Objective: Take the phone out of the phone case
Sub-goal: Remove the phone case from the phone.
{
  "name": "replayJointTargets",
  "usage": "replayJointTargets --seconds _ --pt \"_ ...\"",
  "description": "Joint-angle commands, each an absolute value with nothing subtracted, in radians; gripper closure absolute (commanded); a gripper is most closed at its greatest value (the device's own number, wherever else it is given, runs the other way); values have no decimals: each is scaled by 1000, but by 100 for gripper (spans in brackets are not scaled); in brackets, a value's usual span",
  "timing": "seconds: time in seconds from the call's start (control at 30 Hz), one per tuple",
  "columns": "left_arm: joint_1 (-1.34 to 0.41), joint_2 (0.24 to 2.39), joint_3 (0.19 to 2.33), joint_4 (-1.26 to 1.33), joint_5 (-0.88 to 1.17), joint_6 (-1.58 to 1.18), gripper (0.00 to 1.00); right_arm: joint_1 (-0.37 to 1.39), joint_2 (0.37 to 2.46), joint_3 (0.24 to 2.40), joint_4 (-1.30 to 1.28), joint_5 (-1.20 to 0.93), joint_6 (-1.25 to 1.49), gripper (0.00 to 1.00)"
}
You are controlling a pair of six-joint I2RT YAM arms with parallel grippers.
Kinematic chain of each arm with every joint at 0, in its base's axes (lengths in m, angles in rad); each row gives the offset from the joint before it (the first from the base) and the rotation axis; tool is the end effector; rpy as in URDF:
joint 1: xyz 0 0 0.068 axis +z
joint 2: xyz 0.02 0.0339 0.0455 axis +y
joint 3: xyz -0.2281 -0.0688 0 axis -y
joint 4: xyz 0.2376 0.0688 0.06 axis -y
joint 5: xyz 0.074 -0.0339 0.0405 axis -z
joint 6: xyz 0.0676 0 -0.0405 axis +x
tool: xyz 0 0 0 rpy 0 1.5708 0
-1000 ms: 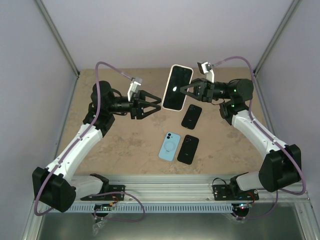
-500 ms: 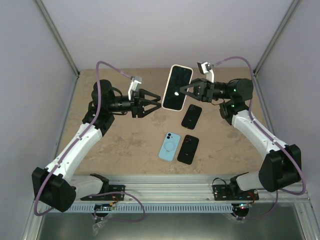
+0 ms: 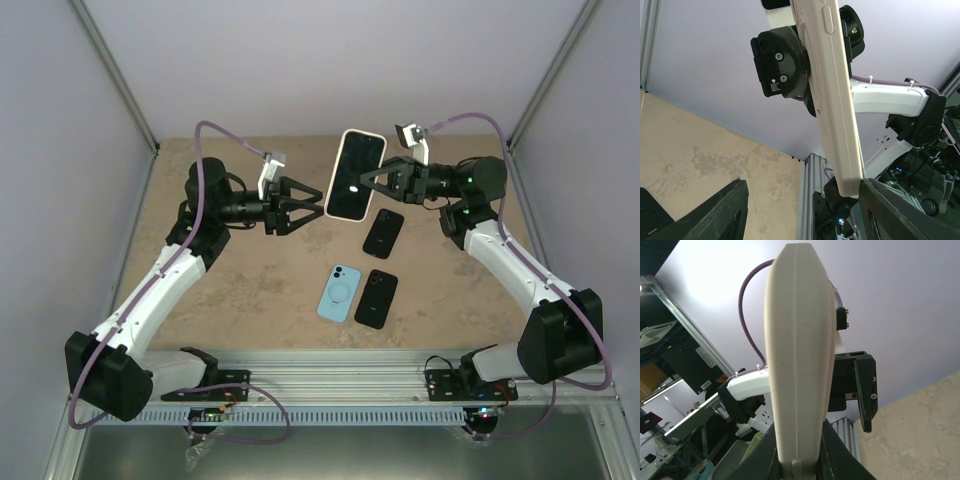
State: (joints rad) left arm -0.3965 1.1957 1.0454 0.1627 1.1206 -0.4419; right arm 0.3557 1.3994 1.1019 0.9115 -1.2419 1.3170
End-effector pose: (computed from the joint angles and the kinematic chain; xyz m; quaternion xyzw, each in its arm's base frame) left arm 0.2382 -0.1657 0.3508 0.3645 0.6037 -0.5864 0.3985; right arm 0.2629 0.1659 0.3812 -0.2849 0.5708 0.7154 0.2851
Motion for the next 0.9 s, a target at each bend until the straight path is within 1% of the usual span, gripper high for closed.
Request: replayJointTargets --seconds 0.0,0.1,0.23,0.43,0.57,0.87 --pt "-411 1203 1071 168 1123 -427 37 361 1394 1109 947 -1194 1299 99" --pt "-413 1204 1071 168 1124 -427 36 362 1396 1109 948 -1195 1299 99" --pt "-416 1203 1070 168 1130 -425 32 362 1399 1108 948 -1192 1298 100" --pt "-418 1202 1065 163 1131 -419 31 362 1399 1109 947 -1190 1298 100" --pt "-419 1201 1065 156 1129 -413 29 362 1402 1109 947 -1189 1298 99" --pt "-419 1199 1065 154 1135 -410 26 362 1401 1109 944 -1190 1291 99"
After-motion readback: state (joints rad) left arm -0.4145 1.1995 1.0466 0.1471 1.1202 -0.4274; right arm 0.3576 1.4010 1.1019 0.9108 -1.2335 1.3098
